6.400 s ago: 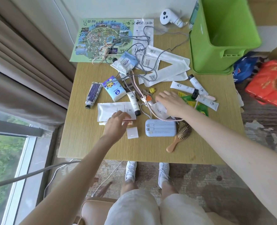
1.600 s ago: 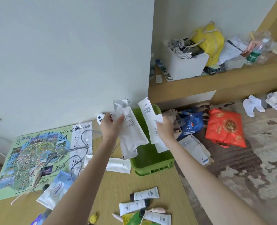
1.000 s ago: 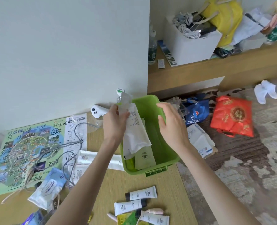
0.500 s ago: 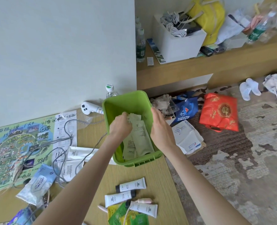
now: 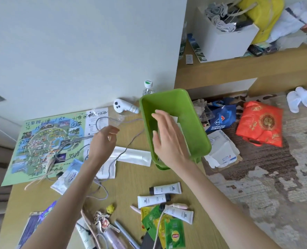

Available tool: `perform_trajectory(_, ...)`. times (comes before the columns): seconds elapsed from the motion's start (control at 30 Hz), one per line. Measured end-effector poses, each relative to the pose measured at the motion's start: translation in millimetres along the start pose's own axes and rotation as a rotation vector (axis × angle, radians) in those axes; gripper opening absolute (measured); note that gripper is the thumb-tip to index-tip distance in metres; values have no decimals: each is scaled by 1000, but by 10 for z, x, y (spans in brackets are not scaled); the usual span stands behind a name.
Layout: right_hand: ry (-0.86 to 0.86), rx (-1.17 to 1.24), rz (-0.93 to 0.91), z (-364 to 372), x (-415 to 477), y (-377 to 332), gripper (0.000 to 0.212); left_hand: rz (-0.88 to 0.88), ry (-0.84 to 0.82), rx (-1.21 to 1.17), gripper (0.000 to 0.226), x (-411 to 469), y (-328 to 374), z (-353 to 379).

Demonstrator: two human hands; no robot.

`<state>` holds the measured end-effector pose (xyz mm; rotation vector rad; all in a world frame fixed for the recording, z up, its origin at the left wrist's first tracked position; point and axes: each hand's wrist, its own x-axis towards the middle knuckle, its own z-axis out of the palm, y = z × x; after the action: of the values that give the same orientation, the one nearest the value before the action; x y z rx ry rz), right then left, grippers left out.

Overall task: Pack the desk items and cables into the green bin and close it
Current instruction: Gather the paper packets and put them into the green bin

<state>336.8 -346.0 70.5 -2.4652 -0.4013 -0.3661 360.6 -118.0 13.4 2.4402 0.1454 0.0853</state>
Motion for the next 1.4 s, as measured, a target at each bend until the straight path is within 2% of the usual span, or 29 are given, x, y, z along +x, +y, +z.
perform_trajectory(0.13,-77,73,-115,410,-111,-544,38,-67,-133,142,13,-196,-468,30)
perform_trajectory(0.23,-187,42,-114,758,-190,-714,36,-109,-308,171,29,-329,-674,72)
perform_trajectory(0.33,-266,5,30,1085,-256,-669,28,-79,-489,138,37,-436,-786,97)
perform_trajectory(0.43,-258,-46,224,1309,-336,-499,22,-57,-566,38,40,-471,-838,68)
perform_trajectory(0.57,-269,-31,317,1479,-429,-289,20,5,-512,-13,36,-396,-905,-49)
perform_trajectory(0.7,-404,-129,292,1648,-377,-120,19,14,-210,-77,35,-216,-1004,-116)
perform_trajectory(0.77,-473,-166,257,1733,-303,-79,29,-25,-71,-31,33,-143,-1091,-114)
perform_trajectory(0.87,-539,-179,189,1822,-194,-67,43,-151,15,87,27,-98,-1269,-74)
perform_trajectory(1.0,-583,-171,161,1857,-151,-92,34,-196,73,144,18,-176,-1322,-3)
perform_trajectory(1.1,-682,-108,245,1822,-175,-137,24,-22,100,225,14,-254,-1206,30)
perform_trajectory(1.17,-738,-90,262,1769,-190,-171,12,158,112,331,30,-294,-1121,56)
perform_trajectory(1.23,-775,-80,266,1694,-195,-206,26,331,74,392,42,-342,-1038,82)
perform_trajectory(1.3,-814,-98,250,1579,-184,-244,41,448,-14,416,43,-410,-984,101)
perform_trajectory(1.33,-829,-123,235,1511,-183,-264,41,475,-64,434,42,-452,-979,109)
perform_trajectory(1.4,-834,-176,214,1374,-197,-277,27,476,-173,538,45,-537,-1027,133)
